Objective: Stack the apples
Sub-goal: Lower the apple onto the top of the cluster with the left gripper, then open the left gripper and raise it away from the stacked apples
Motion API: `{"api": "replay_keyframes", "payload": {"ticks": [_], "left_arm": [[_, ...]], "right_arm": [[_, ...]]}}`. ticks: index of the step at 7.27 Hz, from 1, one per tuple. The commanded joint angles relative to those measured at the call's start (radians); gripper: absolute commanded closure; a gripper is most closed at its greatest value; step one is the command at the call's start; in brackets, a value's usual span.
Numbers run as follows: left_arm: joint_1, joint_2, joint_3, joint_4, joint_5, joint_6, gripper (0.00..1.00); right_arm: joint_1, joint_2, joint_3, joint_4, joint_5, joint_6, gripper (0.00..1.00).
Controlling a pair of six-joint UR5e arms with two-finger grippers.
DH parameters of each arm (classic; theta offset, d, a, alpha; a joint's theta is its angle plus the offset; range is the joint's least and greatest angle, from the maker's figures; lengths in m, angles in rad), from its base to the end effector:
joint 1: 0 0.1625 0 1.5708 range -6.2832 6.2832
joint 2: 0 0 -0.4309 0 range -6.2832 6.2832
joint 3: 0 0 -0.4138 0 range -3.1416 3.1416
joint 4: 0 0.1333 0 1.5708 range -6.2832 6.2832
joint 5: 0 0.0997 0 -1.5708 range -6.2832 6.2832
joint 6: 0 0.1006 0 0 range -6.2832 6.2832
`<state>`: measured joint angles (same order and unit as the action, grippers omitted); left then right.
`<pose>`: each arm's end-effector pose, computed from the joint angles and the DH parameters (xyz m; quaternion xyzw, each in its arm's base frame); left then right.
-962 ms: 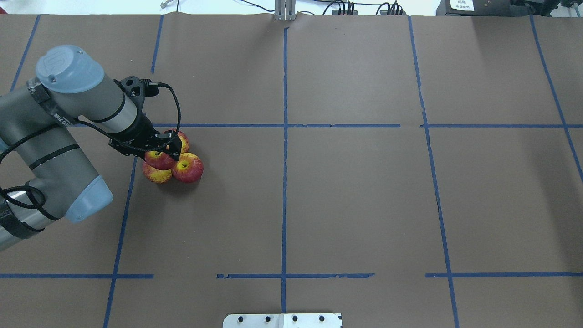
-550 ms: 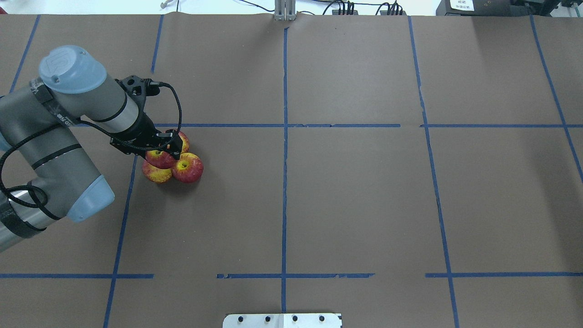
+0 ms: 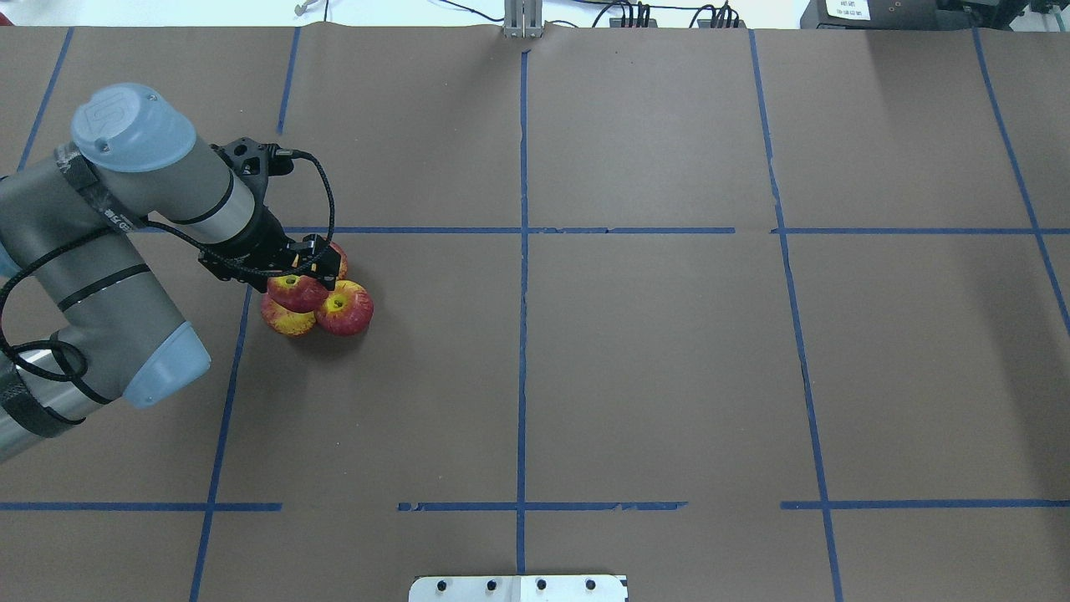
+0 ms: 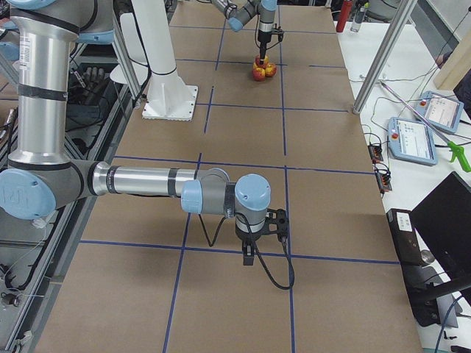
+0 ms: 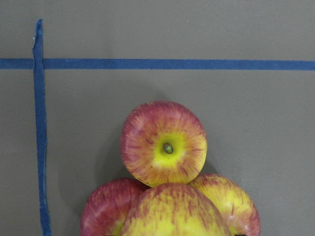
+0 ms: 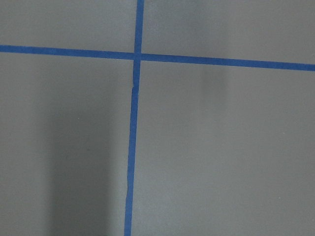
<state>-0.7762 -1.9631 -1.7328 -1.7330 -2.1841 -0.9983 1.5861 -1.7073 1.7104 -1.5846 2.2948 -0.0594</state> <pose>0.4080 -0.5062 0.3394 -0.0121 0.4376 0.0145 0.8990 0.0736 -0.4530 0.6645 0.0082 -0.3541 -0.0187 0.9350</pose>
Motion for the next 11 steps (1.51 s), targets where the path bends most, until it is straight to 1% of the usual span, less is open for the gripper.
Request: {"api": "replay_keyframes", "payload": {"ticks": [1, 2, 3, 4, 5, 6, 7, 8, 9, 10, 11], "left_arm": [[-0.012, 0.007, -0.031, 0.012, -0.002, 0.003, 0.00], [-0.053, 0.007, -0.104, 0.108, -0.002, 0.015, 0.00], [-0.114, 0.009, -0.179, 0.186, -0.002, 0.083, 0.00], [-0.156, 0.015, -0.204, 0.199, -0.002, 0.136, 0.00], [-0.225, 0.082, -0.237, 0.198, -0.006, 0.195, 0.00], [-0.314, 0.215, -0.281, 0.196, -0.013, 0.393, 0.00], [-0.401, 0.312, -0.272, 0.188, -0.016, 0.602, 0.00], [-0.488, 0.395, -0.228, 0.181, -0.054, 0.806, 0.00], [-0.629, 0.411, -0.121, 0.182, -0.125, 1.037, 0.00], [-0.714, 0.411, -0.037, 0.188, -0.128, 1.202, 0.00], [-0.780, 0.411, -0.003, 0.200, -0.126, 1.254, 0.00]], "right_arm": [[0.000, 0.000, 0.000, 0.000, 0.000, 0.000, 0.00], [0.000, 0.000, 0.000, 0.000, 0.000, 0.000, 0.00], [0.000, 0.000, 0.000, 0.000, 0.000, 0.000, 0.00], [0.000, 0.000, 0.000, 0.000, 0.000, 0.000, 0.00], [0.000, 0.000, 0.000, 0.000, 0.000, 0.001, 0.00], [0.000, 0.000, 0.000, 0.000, 0.000, 0.001, 0.00], [0.000, 0.000, 0.000, 0.000, 0.000, 0.001, 0.00], [0.000, 0.000, 0.000, 0.000, 0.000, 0.001, 0.00], [0.000, 0.000, 0.000, 0.000, 0.000, 0.001, 0.00], [0.000, 0.000, 0.000, 0.000, 0.000, 0.000, 0.00], [0.000, 0.000, 0.000, 0.000, 0.000, 0.000, 0.00]]}}
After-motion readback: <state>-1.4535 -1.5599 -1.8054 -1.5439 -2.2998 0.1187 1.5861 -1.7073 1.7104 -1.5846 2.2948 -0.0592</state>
